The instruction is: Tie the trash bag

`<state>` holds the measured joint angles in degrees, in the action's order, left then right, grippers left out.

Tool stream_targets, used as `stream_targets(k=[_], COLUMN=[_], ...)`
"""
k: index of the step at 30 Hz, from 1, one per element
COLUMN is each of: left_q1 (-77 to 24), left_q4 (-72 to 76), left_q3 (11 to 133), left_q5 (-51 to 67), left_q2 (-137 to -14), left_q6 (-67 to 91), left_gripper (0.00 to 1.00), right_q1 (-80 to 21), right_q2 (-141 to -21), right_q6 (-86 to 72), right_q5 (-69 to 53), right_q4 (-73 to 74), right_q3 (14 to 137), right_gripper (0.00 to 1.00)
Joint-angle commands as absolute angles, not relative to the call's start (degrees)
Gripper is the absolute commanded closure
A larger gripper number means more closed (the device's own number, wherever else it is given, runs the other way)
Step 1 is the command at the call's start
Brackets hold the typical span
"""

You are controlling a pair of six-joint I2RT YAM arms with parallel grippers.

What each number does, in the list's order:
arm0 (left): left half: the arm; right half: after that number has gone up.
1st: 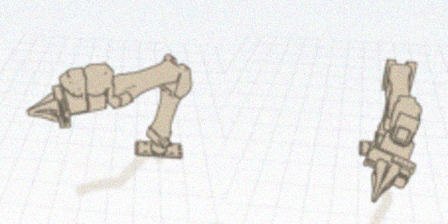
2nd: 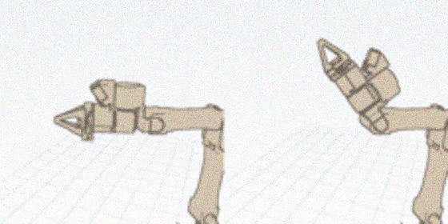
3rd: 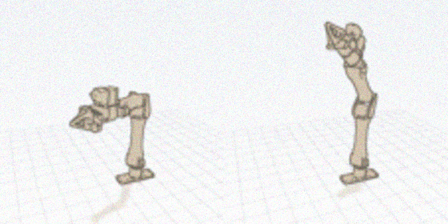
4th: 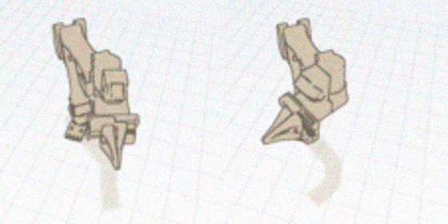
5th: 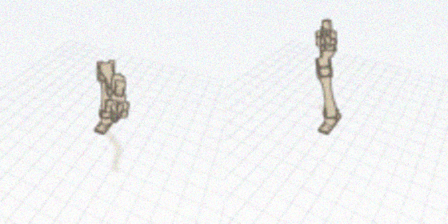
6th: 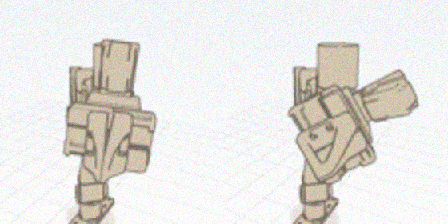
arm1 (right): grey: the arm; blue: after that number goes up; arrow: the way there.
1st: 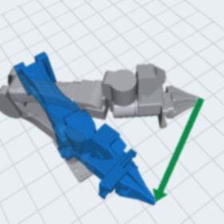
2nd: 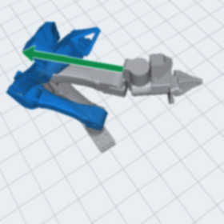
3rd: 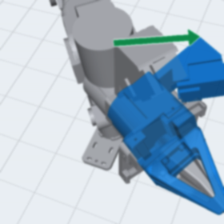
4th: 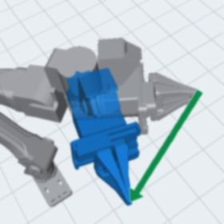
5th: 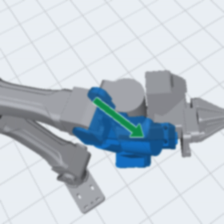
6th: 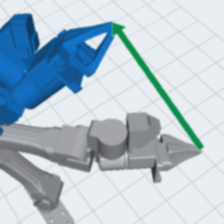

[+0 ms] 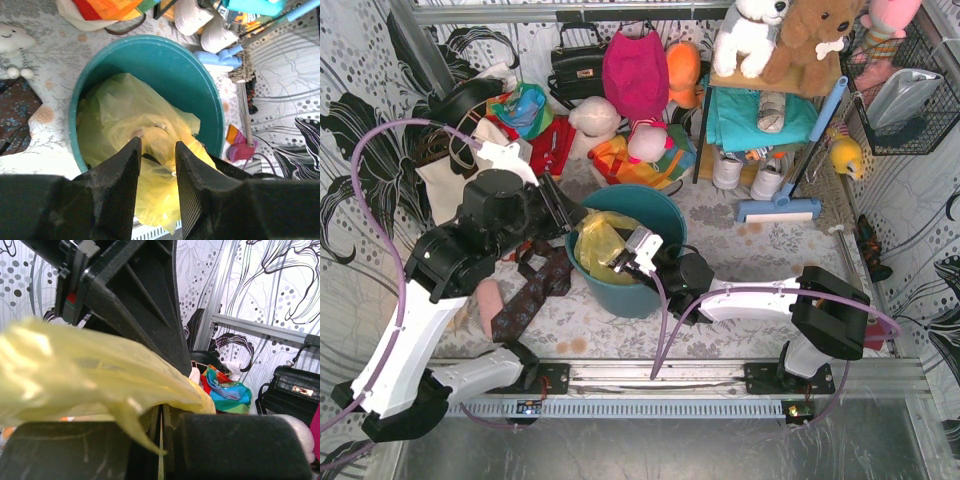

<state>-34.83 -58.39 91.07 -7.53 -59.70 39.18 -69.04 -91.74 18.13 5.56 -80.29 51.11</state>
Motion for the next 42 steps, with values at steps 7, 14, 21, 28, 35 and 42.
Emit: stream_targets(k=[7, 14, 21, 28, 35, 42], left_q1=[-35.0, -35.0, -35.0, -35.0, -35.0, -35.0], left_q4=[-53.6, -53.0, -53.6, -54.4, -53.3, -54.0], left_q3=[83.8, 81.0, 80.3, 79.1, 78.8, 79.8], left_q5=[7.0, 8.4, 8.5, 8.4, 9.3, 9.1], left_q2=[-57.4, -54.7, -53.0, -50.6, -50.2, -50.1], left_q6=[40.5, 42.3, 44.2, 45.3, 45.9, 46.0], left_gripper=[0.63, 0.66, 0.66, 0.63, 0.60, 0.59], right_q1=[-69.4, -69.3, -69.4, -69.4, -69.4, -69.4], right_q2=[-92.2, -93.1, -93.0, -93.1, -93.4, -93.6], right_q6=[18.8, 19.5, 20.2, 20.7, 20.7, 20.8], right_q5=[6.1, 8.0, 8.9, 9.6, 9.8, 9.9], right_q4=[-81.0, -81.5, -80.9, -80.8, -80.2, -80.2], right_q3=[51.7, 52.6, 52.7, 53.0, 53.7, 54.0], right_gripper=[1.00, 1.00, 1.00, 1.00, 1.00, 1.00])
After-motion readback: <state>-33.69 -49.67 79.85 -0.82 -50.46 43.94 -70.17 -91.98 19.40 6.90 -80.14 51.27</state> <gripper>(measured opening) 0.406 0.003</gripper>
